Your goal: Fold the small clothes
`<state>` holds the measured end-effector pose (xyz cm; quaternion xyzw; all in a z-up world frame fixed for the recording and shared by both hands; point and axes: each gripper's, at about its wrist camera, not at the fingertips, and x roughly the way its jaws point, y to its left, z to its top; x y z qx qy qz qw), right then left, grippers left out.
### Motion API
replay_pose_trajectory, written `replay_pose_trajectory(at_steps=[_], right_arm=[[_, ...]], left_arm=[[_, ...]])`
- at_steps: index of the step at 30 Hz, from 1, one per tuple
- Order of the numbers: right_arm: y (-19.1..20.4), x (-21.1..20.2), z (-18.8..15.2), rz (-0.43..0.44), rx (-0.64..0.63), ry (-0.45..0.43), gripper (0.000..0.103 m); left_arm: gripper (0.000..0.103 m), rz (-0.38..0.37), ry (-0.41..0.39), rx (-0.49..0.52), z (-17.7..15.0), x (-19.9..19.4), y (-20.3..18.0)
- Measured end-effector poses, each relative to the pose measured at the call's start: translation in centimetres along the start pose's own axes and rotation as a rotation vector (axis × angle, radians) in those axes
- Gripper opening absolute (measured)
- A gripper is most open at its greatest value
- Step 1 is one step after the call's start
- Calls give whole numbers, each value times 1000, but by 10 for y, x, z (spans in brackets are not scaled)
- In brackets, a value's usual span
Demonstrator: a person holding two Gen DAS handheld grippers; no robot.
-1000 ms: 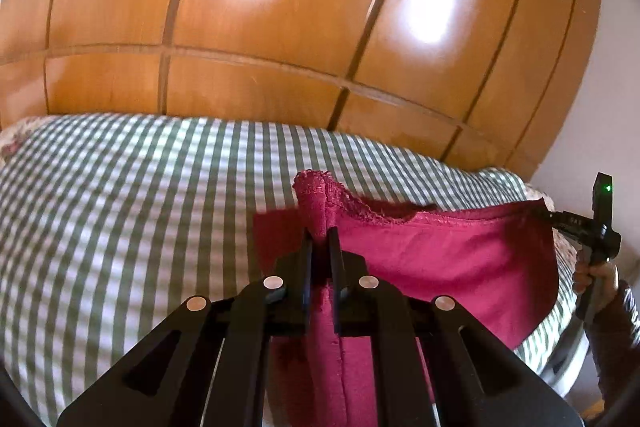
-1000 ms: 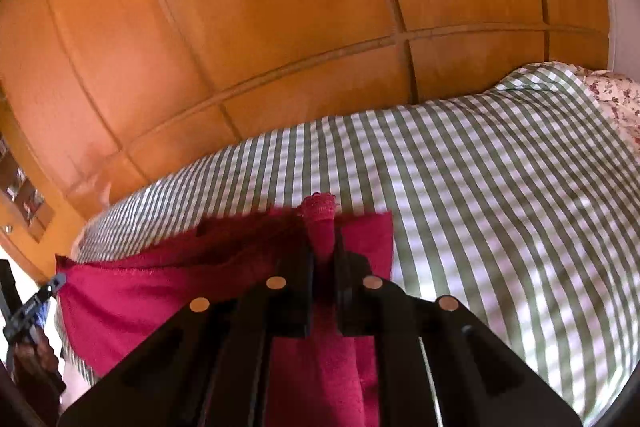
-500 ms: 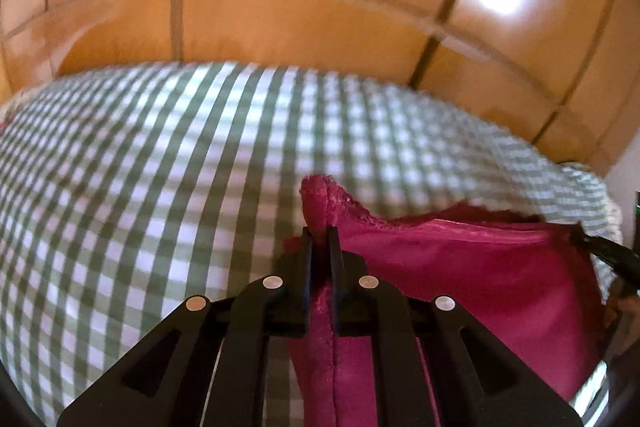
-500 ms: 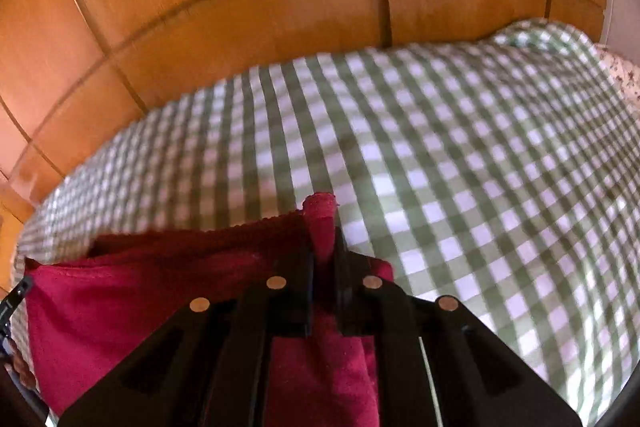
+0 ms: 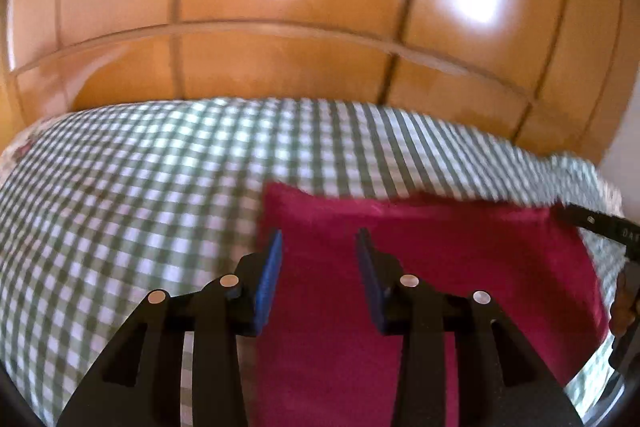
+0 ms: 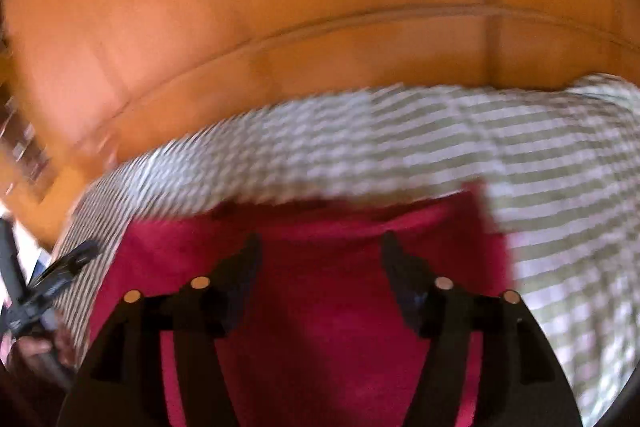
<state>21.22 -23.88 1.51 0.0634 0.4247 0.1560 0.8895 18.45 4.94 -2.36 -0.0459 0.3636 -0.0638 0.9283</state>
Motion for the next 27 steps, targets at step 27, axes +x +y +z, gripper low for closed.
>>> replay_pose_trajectory(at_steps=[27], right_arm=[[-69,-88,-93,-249,162,-66,74]], left_arm=[[74,110,-22,-7,-51,-59,-17]])
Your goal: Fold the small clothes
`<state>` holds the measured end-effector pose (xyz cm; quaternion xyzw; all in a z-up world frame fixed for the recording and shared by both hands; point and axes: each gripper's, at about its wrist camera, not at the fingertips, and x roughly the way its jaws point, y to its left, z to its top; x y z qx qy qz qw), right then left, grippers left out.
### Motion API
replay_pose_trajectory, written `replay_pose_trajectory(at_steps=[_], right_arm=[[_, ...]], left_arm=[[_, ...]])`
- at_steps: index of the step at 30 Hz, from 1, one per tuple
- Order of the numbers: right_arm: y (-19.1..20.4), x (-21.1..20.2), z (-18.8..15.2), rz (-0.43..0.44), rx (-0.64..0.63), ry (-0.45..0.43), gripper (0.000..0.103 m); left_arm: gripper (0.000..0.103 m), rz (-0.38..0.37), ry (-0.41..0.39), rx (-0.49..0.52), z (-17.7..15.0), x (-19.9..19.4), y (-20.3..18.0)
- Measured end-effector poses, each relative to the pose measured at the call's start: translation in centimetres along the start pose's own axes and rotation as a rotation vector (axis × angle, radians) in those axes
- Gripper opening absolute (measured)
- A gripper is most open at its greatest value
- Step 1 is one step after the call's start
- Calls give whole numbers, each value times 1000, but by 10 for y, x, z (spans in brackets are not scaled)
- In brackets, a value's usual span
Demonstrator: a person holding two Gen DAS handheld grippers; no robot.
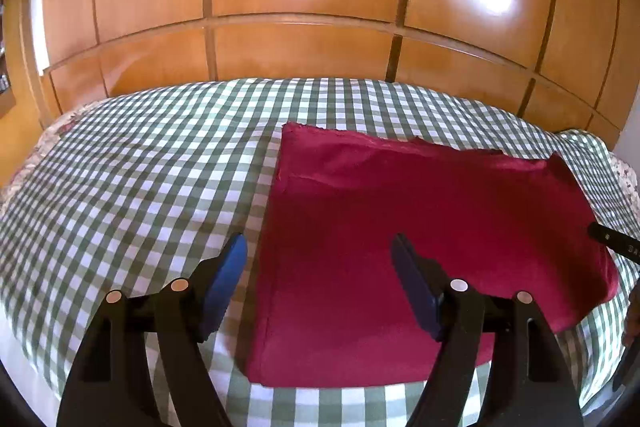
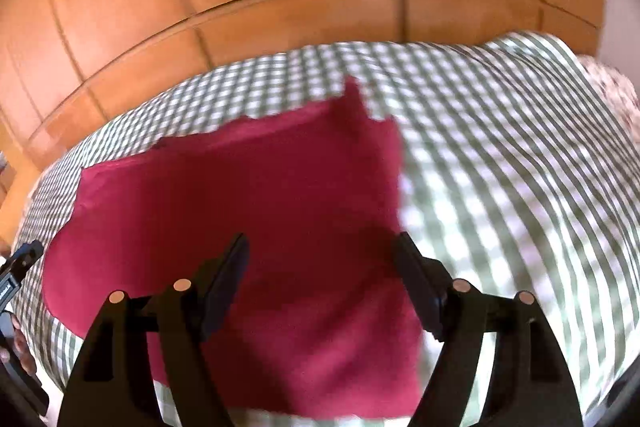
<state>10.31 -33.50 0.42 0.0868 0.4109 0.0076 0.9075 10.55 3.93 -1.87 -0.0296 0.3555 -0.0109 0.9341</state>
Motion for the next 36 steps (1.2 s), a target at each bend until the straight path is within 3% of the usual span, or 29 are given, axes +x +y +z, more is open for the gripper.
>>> replay_pose_trajectory(at_steps=[2,5,11,12,15,26,29,30,31,33,36], right_arm=[[-8,-3,-7,1,25,6,72],[-16,-4,-14,19,57,22,60],[-24,-5,-22,30,93,32,21],[-25,-8,-22,44,99,30,8],[-23,-16,-18,38,100,5,8],[-22,2,-29,-49,87,38,9],[-18,-8,-24,-75,78,25,17],[-15,-16,-21,-85,73,3,26],[-11,-24,-18,-82,69,-23,28],[3,-41,-10,-53,45,-83,30],[34,-51,-1,27,-14,-114,42]], left_arm=[[74,2,4,-2,-4,-3,-1],[74,10,7,3,-8,-6,-2],[74,20,18,11,-16,-10,-1],[74,20,18,10,-17,-11,-1],[74,22,19,13,-17,-11,-1],[74,46,27,9,-23,-13,9],[74,50,18,-2,-23,-16,15],[74,49,19,-7,-24,-17,17],[74,44,17,-10,-24,-17,17],[74,36,16,2,-25,-17,12],[74,1,9,32,-25,-18,-4]])
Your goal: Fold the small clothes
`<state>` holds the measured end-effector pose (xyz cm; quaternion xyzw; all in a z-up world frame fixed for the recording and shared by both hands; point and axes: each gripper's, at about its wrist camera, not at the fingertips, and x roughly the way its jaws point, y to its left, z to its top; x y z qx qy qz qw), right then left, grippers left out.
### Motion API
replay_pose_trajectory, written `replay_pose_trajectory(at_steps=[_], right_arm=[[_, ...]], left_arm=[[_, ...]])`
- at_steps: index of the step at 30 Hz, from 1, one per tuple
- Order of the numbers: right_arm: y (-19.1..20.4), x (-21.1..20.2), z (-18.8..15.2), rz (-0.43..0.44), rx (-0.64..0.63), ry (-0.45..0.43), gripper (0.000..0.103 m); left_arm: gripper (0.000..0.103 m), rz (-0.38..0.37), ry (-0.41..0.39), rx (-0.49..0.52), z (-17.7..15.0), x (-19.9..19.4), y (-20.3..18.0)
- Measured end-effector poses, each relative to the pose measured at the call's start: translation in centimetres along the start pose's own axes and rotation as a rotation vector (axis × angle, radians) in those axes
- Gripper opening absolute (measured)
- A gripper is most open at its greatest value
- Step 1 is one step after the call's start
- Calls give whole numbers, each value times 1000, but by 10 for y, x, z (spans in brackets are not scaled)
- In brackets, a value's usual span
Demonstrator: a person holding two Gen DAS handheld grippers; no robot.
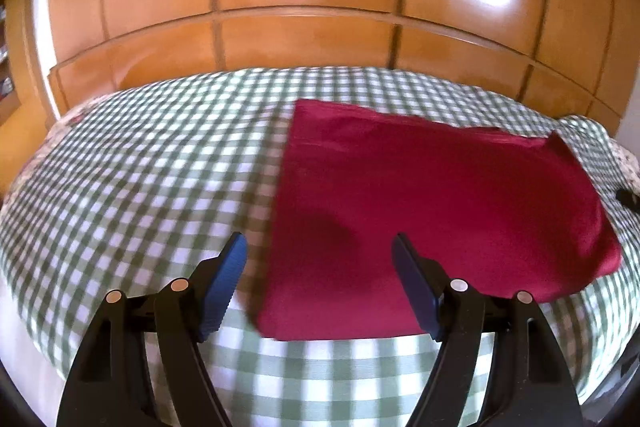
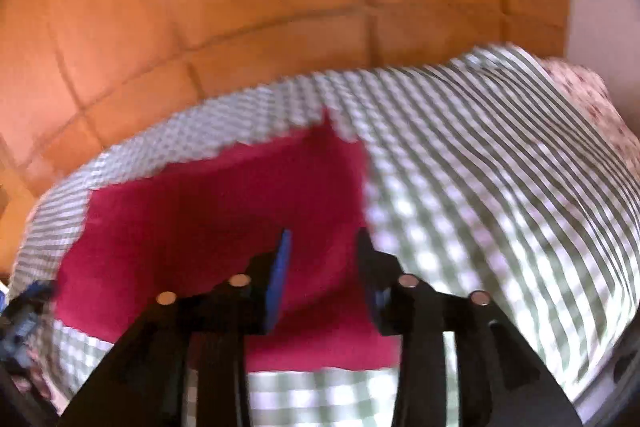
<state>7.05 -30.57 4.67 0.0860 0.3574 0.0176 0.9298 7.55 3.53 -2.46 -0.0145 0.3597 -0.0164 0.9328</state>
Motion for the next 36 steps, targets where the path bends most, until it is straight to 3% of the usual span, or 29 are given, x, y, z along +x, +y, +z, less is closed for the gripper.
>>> replay_pose_trajectory(at_steps=[2,5,9,11,15,22,28,36], right_arm=[[23,10,0,41,-57,18,44],[37,33,-7,32,-94,71,44],[11,69,-33,-21,-45,193,41],[-4,67,-39,36,-5,167,39],[-9,63,-38,46,2,163,36],[12,37,-17,39,-41,94,46],[1,58,22,-62,-8,61,51],[-17,112,56,-172,3,111,51]], left_arm=[[74,-32,9,28,1,2,-14],[74,-46,28,67,0,10,-30],[74,-24,111,84,-8,30,-36],[74,-21,104,89,-9,28,-38],[74,-32,69,94,-6,17,-42],[74,-45,43,103,3,9,-47],[74,-53,32,100,10,9,-52],[74,-60,32,127,13,16,-65]])
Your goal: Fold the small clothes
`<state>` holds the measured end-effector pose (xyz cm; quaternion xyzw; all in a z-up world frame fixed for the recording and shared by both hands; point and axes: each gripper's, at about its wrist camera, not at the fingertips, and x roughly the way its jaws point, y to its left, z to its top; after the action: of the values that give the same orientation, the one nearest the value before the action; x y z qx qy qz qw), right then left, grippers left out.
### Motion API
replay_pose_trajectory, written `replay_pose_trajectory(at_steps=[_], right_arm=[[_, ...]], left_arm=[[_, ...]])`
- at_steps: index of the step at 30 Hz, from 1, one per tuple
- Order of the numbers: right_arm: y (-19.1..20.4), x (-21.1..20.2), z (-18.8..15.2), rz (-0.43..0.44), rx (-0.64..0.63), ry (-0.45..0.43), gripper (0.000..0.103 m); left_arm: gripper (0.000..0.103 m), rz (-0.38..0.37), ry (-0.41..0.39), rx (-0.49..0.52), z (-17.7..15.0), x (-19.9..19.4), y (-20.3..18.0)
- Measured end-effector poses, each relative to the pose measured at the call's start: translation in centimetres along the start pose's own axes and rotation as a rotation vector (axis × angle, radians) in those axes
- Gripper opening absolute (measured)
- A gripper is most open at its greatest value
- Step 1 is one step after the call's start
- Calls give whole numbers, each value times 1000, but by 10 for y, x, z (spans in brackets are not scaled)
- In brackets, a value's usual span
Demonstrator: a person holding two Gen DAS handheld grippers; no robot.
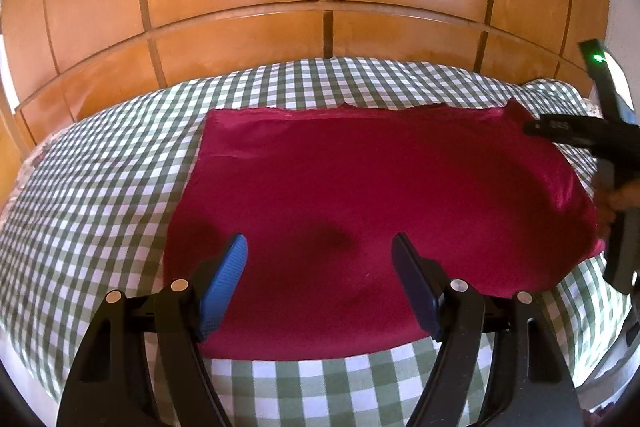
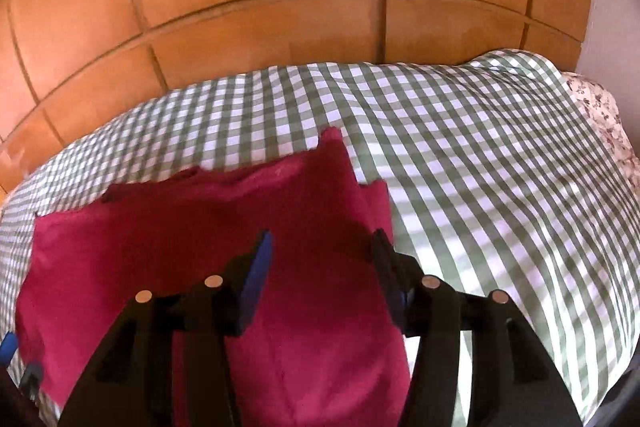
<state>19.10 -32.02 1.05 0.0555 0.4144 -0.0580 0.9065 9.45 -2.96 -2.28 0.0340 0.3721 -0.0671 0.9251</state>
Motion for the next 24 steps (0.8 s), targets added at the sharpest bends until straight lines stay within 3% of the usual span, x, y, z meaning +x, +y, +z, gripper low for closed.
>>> replay_pose_trajectory(at_steps=[5,12,20,22,24], right_arm=[[-11,38,-1,-43,15,60,54],[-31,49,-8,31,109,66,60],[-34,25,-8,57,133,47,65],[-35,10,-13,53,119,23,66],[-34,-14,-19,39,89,-36,66]], left_arm=[[74,-9,8,24,3,10,-9],[74,-7,62,29,-2,31,-11],[74,-4,37,36,-3,21,-14],[74,-4,39,39,-3,20,-14],[80,4,36,30,-3,17,-11]])
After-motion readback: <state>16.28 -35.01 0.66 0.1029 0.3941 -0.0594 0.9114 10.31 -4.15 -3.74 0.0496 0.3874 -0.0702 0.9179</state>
